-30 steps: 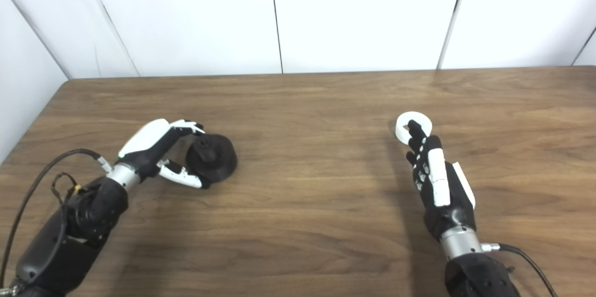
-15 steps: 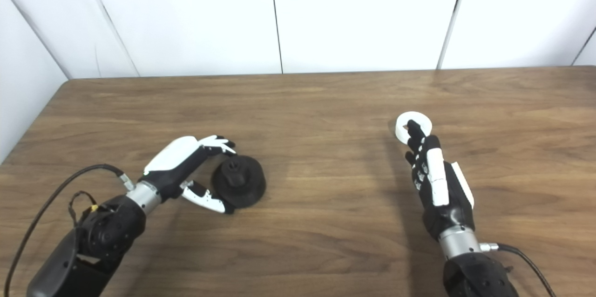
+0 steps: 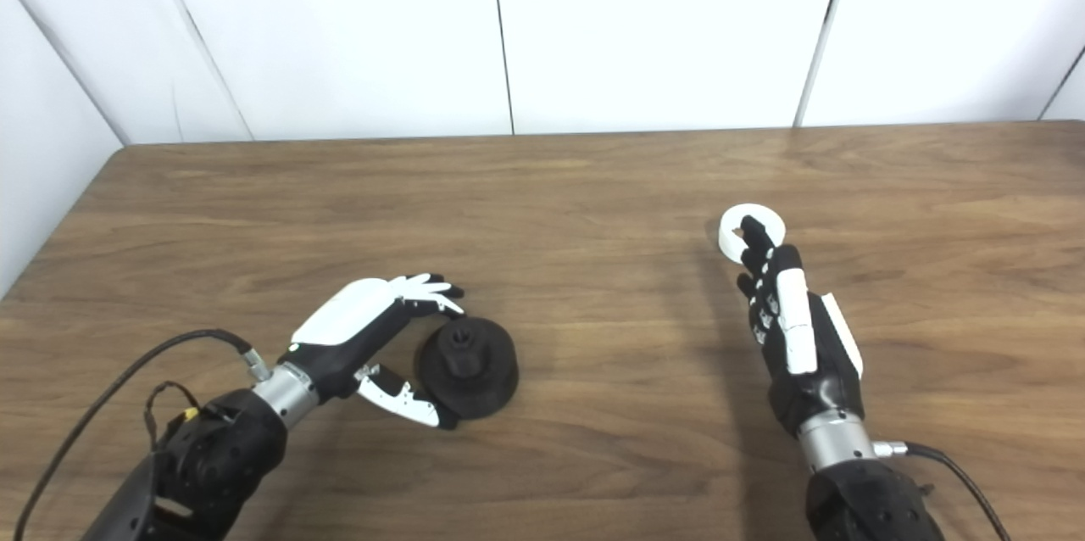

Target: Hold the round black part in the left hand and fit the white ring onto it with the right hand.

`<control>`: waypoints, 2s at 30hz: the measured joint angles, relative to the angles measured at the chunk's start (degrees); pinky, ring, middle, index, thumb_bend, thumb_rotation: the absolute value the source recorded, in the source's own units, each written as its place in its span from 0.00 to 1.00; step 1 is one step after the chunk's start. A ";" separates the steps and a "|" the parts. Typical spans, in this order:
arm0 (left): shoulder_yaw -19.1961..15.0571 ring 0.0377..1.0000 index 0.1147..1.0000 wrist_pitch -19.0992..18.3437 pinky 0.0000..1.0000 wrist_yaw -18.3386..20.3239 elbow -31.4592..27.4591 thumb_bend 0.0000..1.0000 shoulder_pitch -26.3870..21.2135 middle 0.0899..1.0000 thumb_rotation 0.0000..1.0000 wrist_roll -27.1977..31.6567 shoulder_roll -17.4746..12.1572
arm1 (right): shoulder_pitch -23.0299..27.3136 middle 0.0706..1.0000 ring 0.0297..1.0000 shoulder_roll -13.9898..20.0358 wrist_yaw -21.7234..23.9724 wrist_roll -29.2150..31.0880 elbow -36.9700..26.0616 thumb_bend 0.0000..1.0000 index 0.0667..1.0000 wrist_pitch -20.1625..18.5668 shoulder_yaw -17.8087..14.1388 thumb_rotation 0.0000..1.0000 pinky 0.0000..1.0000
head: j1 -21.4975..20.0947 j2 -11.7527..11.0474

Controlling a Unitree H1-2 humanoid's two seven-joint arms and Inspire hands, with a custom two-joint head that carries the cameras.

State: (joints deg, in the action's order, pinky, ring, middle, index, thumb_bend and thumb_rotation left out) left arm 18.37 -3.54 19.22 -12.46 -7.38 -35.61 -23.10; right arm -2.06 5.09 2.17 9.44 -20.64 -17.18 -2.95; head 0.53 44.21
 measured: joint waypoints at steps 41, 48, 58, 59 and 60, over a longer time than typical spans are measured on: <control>0.33 0.96 0.55 2.77 0.95 0.09 1.00 0.78 0.13 0.88 0.27 -0.68 3.06 | 21.24 0.92 1.00 16.19 1.66 -42.73 15.35 0.94 0.65 -1.05 7.09 0.24 1.00 | -1.67 -0.61; 0.31 0.96 0.55 2.70 0.95 0.32 0.99 0.78 0.11 0.88 0.28 -0.70 3.08 | 23.78 0.96 1.00 16.23 1.35 -44.11 22.27 0.96 0.66 0.42 9.53 0.28 1.00 | -1.85 -0.97; 0.24 0.96 0.55 2.67 0.94 0.28 1.06 0.79 -0.01 0.88 0.29 -0.66 3.28 | 26.56 0.94 1.00 17.46 1.32 -44.86 30.09 0.97 0.66 1.40 11.57 0.31 1.00 | -1.85 -1.41; 0.24 0.96 0.55 2.68 0.94 0.26 1.09 0.78 -0.01 0.88 0.29 -0.65 3.30 | 26.75 0.94 1.00 17.68 1.33 -44.86 30.90 0.97 0.66 1.84 11.88 0.31 1.00 | -1.85 -1.49; 0.23 0.96 0.55 2.68 0.94 0.25 1.10 0.78 -0.01 0.88 0.29 -0.66 3.35 | 26.88 0.94 1.00 17.77 1.34 -44.84 31.58 0.98 0.66 2.04 12.04 0.31 1.00 | -1.85 -1.49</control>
State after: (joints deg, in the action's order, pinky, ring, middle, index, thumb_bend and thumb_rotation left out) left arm 18.60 -0.86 19.47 -11.36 -7.38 -36.27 -19.75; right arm 24.82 22.86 3.51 -35.40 10.93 -15.15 9.09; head -1.32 42.71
